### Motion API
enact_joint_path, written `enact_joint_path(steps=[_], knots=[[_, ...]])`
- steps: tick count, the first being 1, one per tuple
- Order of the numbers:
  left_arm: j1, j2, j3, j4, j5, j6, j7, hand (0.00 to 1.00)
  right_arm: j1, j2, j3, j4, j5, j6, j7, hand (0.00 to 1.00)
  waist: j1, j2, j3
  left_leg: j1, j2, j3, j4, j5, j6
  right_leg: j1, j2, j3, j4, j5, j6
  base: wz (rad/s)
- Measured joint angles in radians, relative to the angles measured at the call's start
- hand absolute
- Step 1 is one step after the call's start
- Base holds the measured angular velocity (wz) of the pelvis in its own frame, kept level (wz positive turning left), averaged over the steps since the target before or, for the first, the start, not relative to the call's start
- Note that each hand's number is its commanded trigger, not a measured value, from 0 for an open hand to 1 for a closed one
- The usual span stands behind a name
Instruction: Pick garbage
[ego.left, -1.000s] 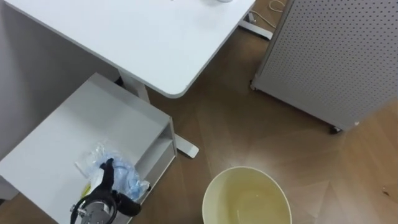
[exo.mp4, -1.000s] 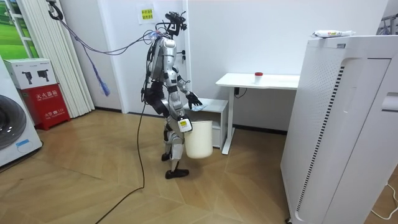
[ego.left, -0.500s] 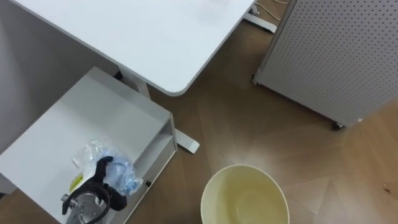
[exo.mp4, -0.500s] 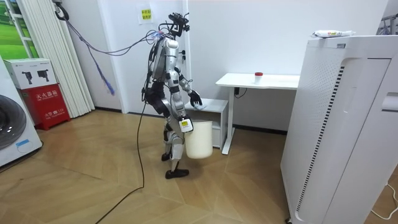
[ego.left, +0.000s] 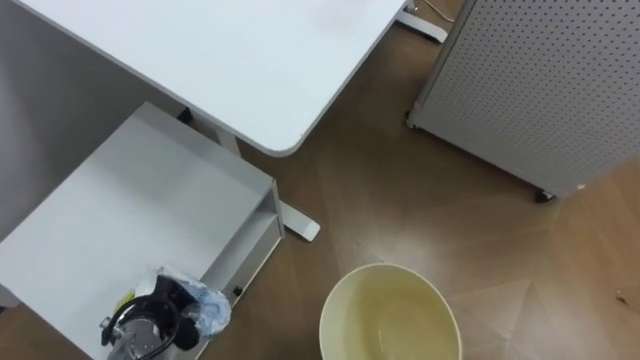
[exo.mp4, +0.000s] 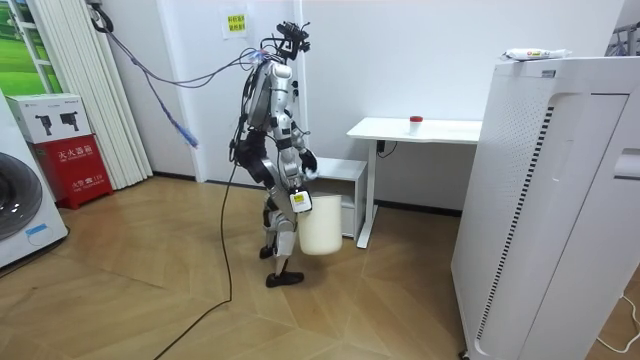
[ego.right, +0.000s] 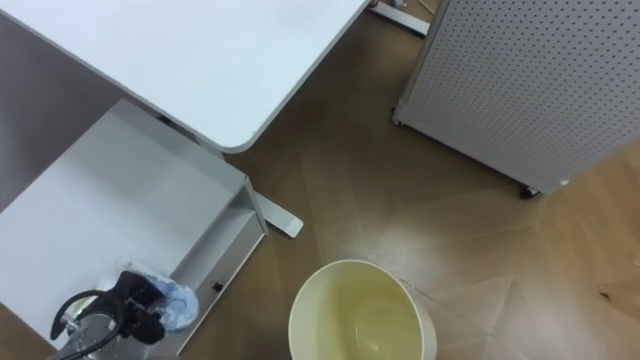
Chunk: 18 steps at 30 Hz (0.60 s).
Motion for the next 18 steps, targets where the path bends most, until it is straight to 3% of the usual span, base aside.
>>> enact_joint_path(steps=[6,9,12,14,18], knots=[[0.018,-0.007,0.001,-0.002,-0.006,-0.01,-0.024,1.0,-0.003,0.006,-0.001,0.002,-0.002,-0.002,0.001,1.0,-0.001,0.0,0.0001,0.002,0.001,0.002,0.0,0.0,0.0,-0.001,0.002,0.004,0.002,0.001,-0.001,-0.01],[0.02,-0.026,0.0,-0.01,-0.028,-0.02,-0.028,1.0,-0.01,0.013,0.0,0.004,-0.003,-0.003,0.0,1.0,0.001,-0.006,0.0005,0.003,0.001,0.009,-0.001,0.0,0.0,-0.004,0.001,0.004,0.003,0.001,-0.001,0.0],[0.035,-0.064,-0.004,-0.047,-0.043,-0.052,-0.033,1.0,-0.02,0.028,0.0,0.004,-0.04,-0.015,0.0,1.0,0.001,-0.013,0.0004,0.008,0.001,0.013,-0.002,0.0,0.0,0.0,-0.001,0.006,0.003,0.001,-0.001,-0.02],[0.063,-0.101,-0.036,-0.084,-0.045,-0.078,-0.057,1.0,-0.021,0.047,0.008,0.004,-0.044,-0.027,0.001,1.0,0.005,-0.023,-0.0005,0.024,0.001,0.018,-0.003,0.0,0.0,0.012,-0.002,0.009,0.001,0.001,-0.001,-0.07],[0.119,-0.145,-0.082,-0.166,-0.044,-0.113,-0.104,1.0,-0.017,0.072,0.02,0.0,-0.079,-0.033,0.007,1.0,0.012,-0.027,-0.0012,0.026,0.005,0.021,-0.005,-0.001,-0.001,0.016,0.001,0.005,-0.01,0.002,-0.001,-0.04]])
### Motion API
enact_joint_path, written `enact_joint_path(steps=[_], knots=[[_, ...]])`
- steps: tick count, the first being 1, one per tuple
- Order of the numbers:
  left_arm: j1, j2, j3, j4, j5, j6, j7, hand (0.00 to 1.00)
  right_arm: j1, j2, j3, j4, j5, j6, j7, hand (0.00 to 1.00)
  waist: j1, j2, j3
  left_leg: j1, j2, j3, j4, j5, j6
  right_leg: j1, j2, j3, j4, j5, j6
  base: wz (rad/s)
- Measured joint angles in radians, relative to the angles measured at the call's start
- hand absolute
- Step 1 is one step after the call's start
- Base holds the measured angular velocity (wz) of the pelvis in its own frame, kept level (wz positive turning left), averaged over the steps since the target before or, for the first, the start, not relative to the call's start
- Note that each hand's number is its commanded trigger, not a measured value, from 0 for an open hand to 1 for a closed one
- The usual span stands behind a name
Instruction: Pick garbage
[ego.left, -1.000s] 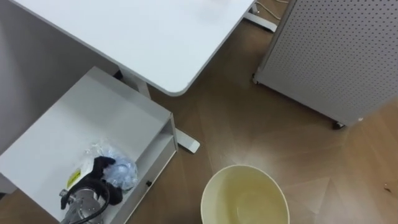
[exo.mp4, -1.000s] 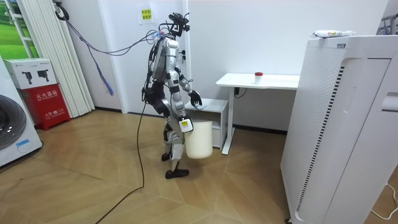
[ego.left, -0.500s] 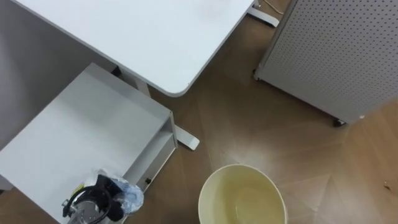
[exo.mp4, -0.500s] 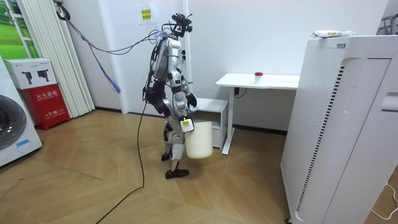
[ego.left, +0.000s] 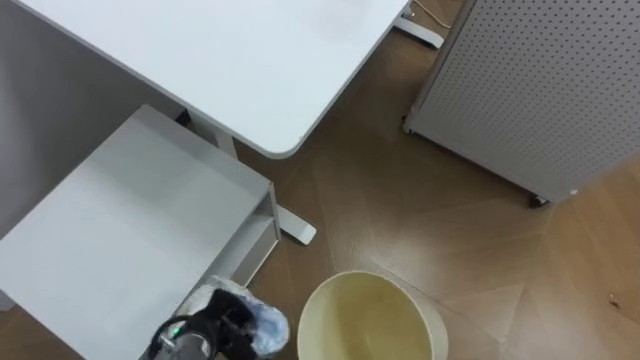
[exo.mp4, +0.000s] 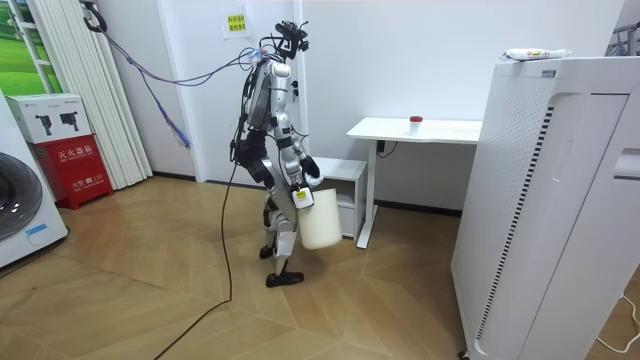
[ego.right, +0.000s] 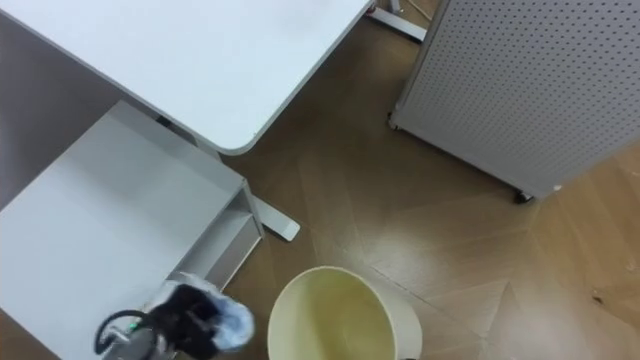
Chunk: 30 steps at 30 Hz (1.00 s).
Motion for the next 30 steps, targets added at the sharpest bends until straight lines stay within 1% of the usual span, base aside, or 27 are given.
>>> enact_joint_path(steps=[1,2,4,5,6,7,8,9,10,11,12,15,19,25,30], knots=[[0.018,-0.016,-0.009,-0.025,0.0,-0.007,-0.009,1.0,0.001,0.004,0.001,0.0,-0.001,-0.001,0.006,1.0,0.008,0.0,-0.0002,0.002,-0.001,-0.001,-0.009,0.0,0.0,0.0,-0.001,0.0,-0.004,0.003,0.0,-0.04],[0.033,-0.039,-0.023,-0.044,0.0,-0.013,-0.018,1.0,0.001,0.005,0.002,0.003,-0.002,-0.002,0.013,1.0,0.018,-0.001,-0.0005,0.006,-0.004,0.0,-0.016,0.001,0.0,0.0,-0.002,0.0,-0.008,0.005,0.0,-0.03],[0.057,-0.059,-0.044,-0.069,-0.001,-0.018,-0.041,1.0,0.001,0.006,0.006,0.007,-0.002,-0.002,0.024,1.0,0.029,-0.003,-0.0017,0.007,-0.003,0.001,-0.015,0.001,0.0,0.001,-0.002,0.001,-0.007,0.005,0.0,0.0],[0.065,-0.071,-0.059,-0.078,-0.001,-0.022,-0.057,0.96,0.001,0.006,0.008,0.008,-0.003,-0.004,0.031,1.0,0.036,-0.003,-0.002,0.007,-0.003,0.002,-0.014,0.0,0.0,0.001,-0.002,0.0,-0.007,0.005,0.0,0.0],[0.068,-0.075,-0.066,-0.083,-0.001,-0.023,-0.064,0.95,0.002,0.006,0.008,0.009,-0.005,-0.004,0.035,1.0,0.038,-0.003,-0.0021,0.007,-0.002,0.002,-0.014,0.0,0.0,0.001,-0.002,0.0,-0.007,0.005,0.0,0.0],[0.074,-0.079,-0.077,-0.094,0.0,-0.025,-0.079,0.89,0.002,0.008,0.009,0.008,-0.019,-0.005,0.04,1.0,0.04,-0.003,-0.0022,0.007,-0.001,0.003,-0.013,0.0,0.0,0.001,-0.001,0.0,-0.006,0.005,0.0,0.0],[0.075,-0.085,-0.085,-0.098,0.0,-0.026,-0.091,0.89,0.001,0.012,0.009,0.007,-0.035,-0.011,0.044,1.0,0.04,-0.004,-0.0028,0.007,-0.001,0.003,-0.012,0.0,0.0,0.0,-0.001,0.0,-0.006,0.005,0.0,0.0],[0.074,-0.087,-0.09,-0.1,0.0,-0.027,-0.094,0.65,0.002,0.015,0.009,0.007,-0.038,-0.014,0.046,1.0,0.04,-0.005,-0.0031,0.007,-0.001,0.004,-0.012,0.0,0.0,0.0,-0.001,0.0,-0.006,0.005,0.0,0.0],[0.074,-0.091,-0.096,-0.103,0.0,-0.032,-0.099,0.24,0.002,0.019,0.01,0.007,-0.042,-0.016,0.049,1.0,0.04,-0.005,-0.0035,0.007,-0.001,0.005,-0.012,0.0,0.0,0.0,-0.001,0.0,-0.006,0.005,0.0,0.0],[0.075,-0.096,-0.098,-0.104,0.0,-0.042,-0.103,0.0,0.003,0.022,0.016,0.007,-0.042,-0.018,0.051,1.0,0.04,-0.006,-0.0039,0.007,-0.001,0.005,-0.012,0.0,0.0,0.0,-0.002,0.0,-0.006,0.005,0.0,0.0],[0.076,-0.096,-0.105,-0.106,0.0,-0.046,-0.108,0.0,0.005,0.023,0.019,0.007,-0.042,-0.02,0.053,1.0,0.04,-0.007,-0.0045,0.007,-0.001,0.005,-0.011,0.0,0.0,0.001,-0.002,-0.001,-0.006,0.005,0.0,0.0],[0.081,-0.099,-0.124,-0.108,0.001,-0.051,-0.121,0.0,0.007,0.026,0.021,0.007,-0.045,-0.021,0.064,1.0,0.04,-0.011,-0.0097,0.007,0.0,0.006,-0.009,0.0,0.0,0.002,-0.002,-0.002,-0.006,0.006,-0.001,0.0],[0.099,-0.097,-0.155,-0.109,0.001,-0.051,-0.121,0.0,0.021,0.025,0.027,0.009,-0.045,-0.023,0.071,1.0,0.04,-0.013,-0.0278,0.009,0.001,0.006,-0.009,0.0,0.0,0.007,-0.002,-0.008,-0.009,0.008,-0.001,0.0],[0.107,-0.096,-0.162,-0.109,0.001,-0.053,-0.121,0.0,0.028,0.025,0.028,0.011,-0.047,-0.025,0.073,1.0,0.041,-0.013,-0.0279,0.024,0.008,0.004,-0.008,0.001,0.0,0.024,0.0,-0.019,-0.014,0.014,-0.006,-0.01],[0.116,-0.097,-0.163,-0.11,0.004,-0.072,-0.118,0.0,0.037,0.024,0.026,0.011,-0.075,-0.038,0.082,1.0,0.043,-0.012,-0.0279,0.04,0.01,0.004,-0.014,0.003,-0.003,0.038,0.001,-0.025,-0.02,0.017,-0.009,-0.01]])
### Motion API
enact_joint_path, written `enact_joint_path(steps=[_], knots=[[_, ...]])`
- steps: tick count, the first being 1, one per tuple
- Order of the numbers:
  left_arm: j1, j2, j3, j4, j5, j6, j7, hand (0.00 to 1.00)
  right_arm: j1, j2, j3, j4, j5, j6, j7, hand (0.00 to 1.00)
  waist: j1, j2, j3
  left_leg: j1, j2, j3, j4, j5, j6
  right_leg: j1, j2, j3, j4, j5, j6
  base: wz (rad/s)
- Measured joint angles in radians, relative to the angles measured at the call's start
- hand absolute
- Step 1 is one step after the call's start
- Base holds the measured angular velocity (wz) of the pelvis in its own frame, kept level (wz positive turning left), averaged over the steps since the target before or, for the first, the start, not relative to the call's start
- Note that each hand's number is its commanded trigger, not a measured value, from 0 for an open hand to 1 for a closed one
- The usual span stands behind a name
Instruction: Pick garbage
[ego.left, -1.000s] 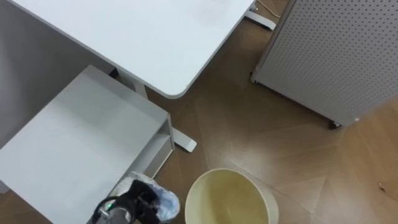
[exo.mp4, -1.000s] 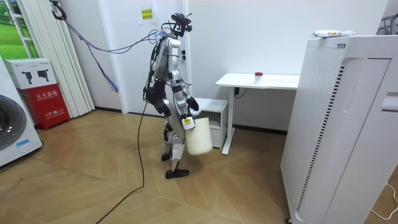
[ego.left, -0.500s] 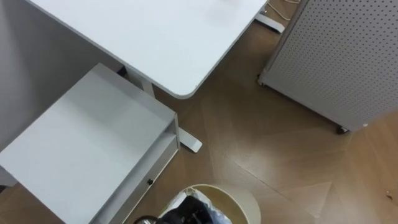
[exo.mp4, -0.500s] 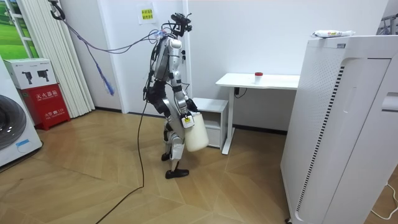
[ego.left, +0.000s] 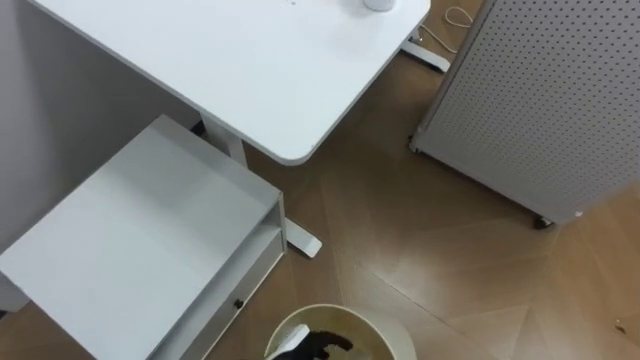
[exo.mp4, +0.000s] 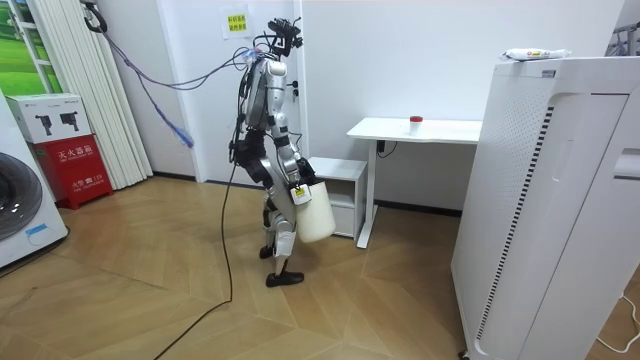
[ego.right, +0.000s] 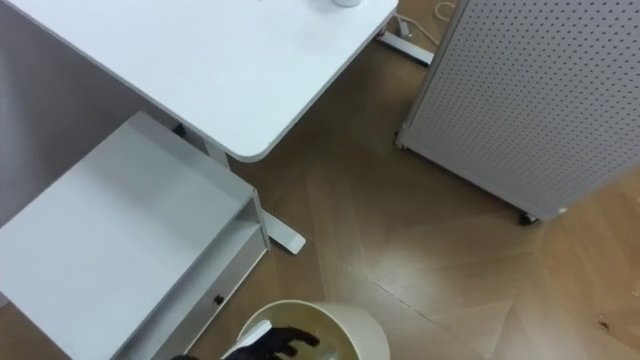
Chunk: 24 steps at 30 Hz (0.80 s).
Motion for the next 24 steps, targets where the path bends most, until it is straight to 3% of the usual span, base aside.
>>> enact_joint_path(steps=[6,11,15,19,24], knots=[[0.023,0.009,0.004,0.0,0.007,-0.002,0.001,0.0,0.004,-0.008,-0.019,0.007,-0.003,0.0,0.023,1.0,0.008,0.008,0.0031,0.022,-0.001,0.002,-0.011,0.0,-0.001,0.022,0.001,-0.001,-0.009,0.001,0.001,0.0],[0.024,0.04,0.007,-0.011,0.008,-0.026,-0.001,0.0,0.003,-0.03,-0.029,0.04,0.0,0.0,0.044,1.0,0.035,0.038,0.0057,0.077,-0.003,0.014,-0.028,-0.005,-0.006,0.066,0.002,0.011,-0.024,-0.001,0.004,-0.06],[0.031,0.055,0.009,-0.02,0.002,-0.026,-0.002,0.0,0.011,-0.034,-0.044,0.043,0.003,0.003,0.046,1.0,0.048,0.048,0.0047,0.125,-0.012,0.024,-0.054,-0.005,-0.008,0.097,-0.001,0.024,-0.026,-0.004,0.008,-0.08],[0.055,0.065,0.013,-0.081,0.002,-0.027,-0.002,0.0,0.029,-0.037,-0.068,0.043,-0.005,0.004,0.042,1.0,0.05,0.049,0.0038,0.183,-0.019,0.03,-0.084,-0.005,-0.009,0.15,-0.001,0.029,-0.053,-0.004,0.012,-0.05],[0.073,0.1,0.054,-0.218,0.007,-0.056,0.006,0.0,0.062,-0.051,-0.12,0.041,-0.007,0.0,0.04,1.0,0.049,0.05,0.0022,0.262,-0.032,0.031,-0.124,-0.005,-0.011,0.222,-0.005,0.033,-0.081,-0.006,0.019,-0.01]])
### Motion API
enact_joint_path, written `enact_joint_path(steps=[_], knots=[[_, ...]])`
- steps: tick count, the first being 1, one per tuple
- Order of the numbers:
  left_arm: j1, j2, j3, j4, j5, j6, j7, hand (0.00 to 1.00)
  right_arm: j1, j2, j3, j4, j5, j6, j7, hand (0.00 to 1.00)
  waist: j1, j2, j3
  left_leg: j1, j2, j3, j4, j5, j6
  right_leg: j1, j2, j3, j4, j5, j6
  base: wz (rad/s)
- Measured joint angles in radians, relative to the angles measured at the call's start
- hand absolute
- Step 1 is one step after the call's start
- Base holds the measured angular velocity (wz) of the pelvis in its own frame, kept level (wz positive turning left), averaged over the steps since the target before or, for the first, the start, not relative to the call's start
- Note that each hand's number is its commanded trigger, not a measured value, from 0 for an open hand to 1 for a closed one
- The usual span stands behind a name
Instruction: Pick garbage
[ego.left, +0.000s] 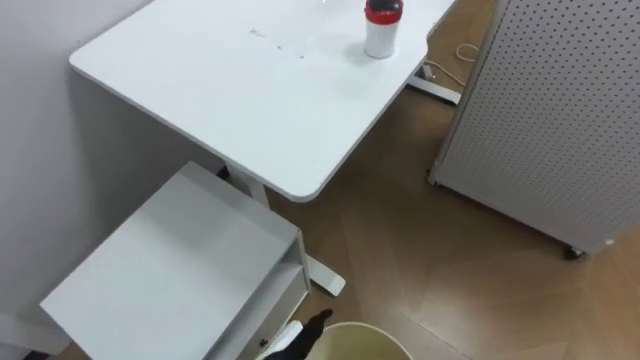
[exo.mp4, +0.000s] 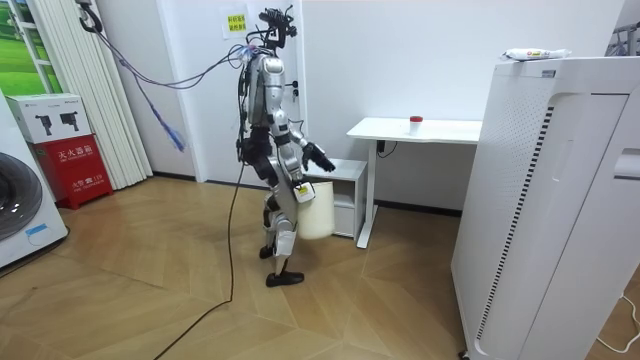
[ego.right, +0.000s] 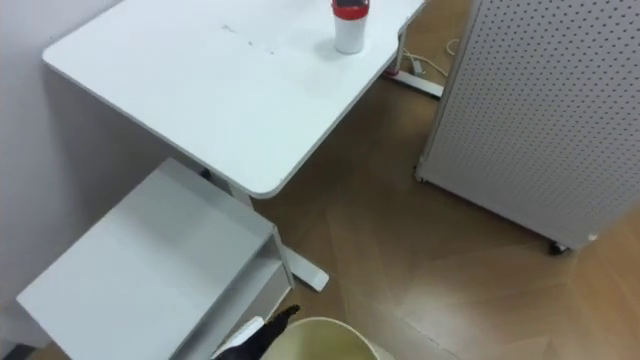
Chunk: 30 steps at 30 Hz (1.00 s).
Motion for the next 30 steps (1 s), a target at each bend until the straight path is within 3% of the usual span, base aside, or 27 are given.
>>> enact_joint_path(steps=[2,7,8,11,15,17,19,26,30], knots=[[0.026,0.034,0.039,-0.084,0.022,-0.027,0.021,0.0,0.02,-0.001,-0.049,-0.001,-0.03,-0.002,0.0,1.0,-0.005,0.0,-0.0033,0.048,-0.008,0.001,-0.027,0.0,-0.002,0.041,0.001,0.01,-0.016,-0.003,0.005,-0.07],[0.092,0.069,0.119,-0.246,0.03,-0.037,0.091,0.0,0.068,-0.006,-0.127,-0.025,-0.032,-0.003,-0.012,1.0,-0.017,-0.004,-0.0135,0.126,-0.019,0.004,-0.064,-0.001,-0.004,0.118,0.003,0.019,-0.051,-0.002,0.015,-0.05],[0.109,0.075,0.13,-0.277,0.031,-0.036,0.098,0.0,0.076,-0.006,-0.13,-0.024,-0.027,-0.003,-0.013,1.0,-0.021,-0.009,-0.0233,0.145,-0.02,0.011,-0.071,-0.001,-0.005,0.136,0.001,0.02,-0.06,-0.001,0.016,-0.1],[0.141,0.075,0.172,-0.332,0.043,-0.037,0.118,0.0,0.1,-0.005,-0.161,-0.03,-0.028,-0.003,-0.008,1.0,-0.019,-0.021,-0.0339,0.191,-0.017,0.025,-0.072,-0.013,-0.01,0.166,0.003,0.021,-0.068,-0.001,0.019,-0.21],[0.168,0.082,0.209,-0.337,0.049,-0.035,0.132,0.0,0.106,-0.01,-0.171,-0.03,-0.03,-0.002,-0.005,1.0,-0.01,-0.022,-0.0335,0.246,-0.008,0.064,-0.071,-0.04,-0.013,0.188,0.004,0.013,-0.063,-0.002,0.02,-0.43],[0.177,0.083,0.234,-0.34,0.049,-0.034,0.132,0.0,0.12,-0.01,-0.171,-0.02,-0.031,-0.002,-0.002,1.0,0.007,-0.033,-0.0348,0.266,0.002,0.079,-0.071,-0.05,-0.016,0.198,-0.006,-0.04,-0.065,0.007,0.018,-0.33],[0.177,0.089,0.242,-0.342,0.048,-0.03,0.132,0.0,0.131,-0.011,-0.175,-0.018,-0.031,-0.001,0.0,1.0,0.008,-0.039,-0.0361,0.275,0.007,0.083,-0.071,-0.052,-0.019,0.206,-0.01,-0.064,-0.069,0.011,0.016,-0.13],[0.203,0.118,0.288,-0.402,0.05,0.003,0.15,0.0,0.142,-0.017,-0.192,-0.021,-0.047,-0.004,-0.003,1.0,0.011,-0.04,-0.0353,0.296,0.035,0.104,-0.064,-0.061,-0.035,0.219,0.017,-0.066,-0.083,0.017,0.005,-0.12],[0.226,0.121,0.323,-0.451,0.05,0.044,0.172,0.0,0.141,-0.018,-0.193,-0.016,-0.051,-0.006,-0.002,1.0,0.01,-0.042,-0.0342,0.303,0.059,0.105,-0.05,-0.072,-0.05,0.226,0.034,-0.087,-0.083,0.021,-0.005,-0.17]])
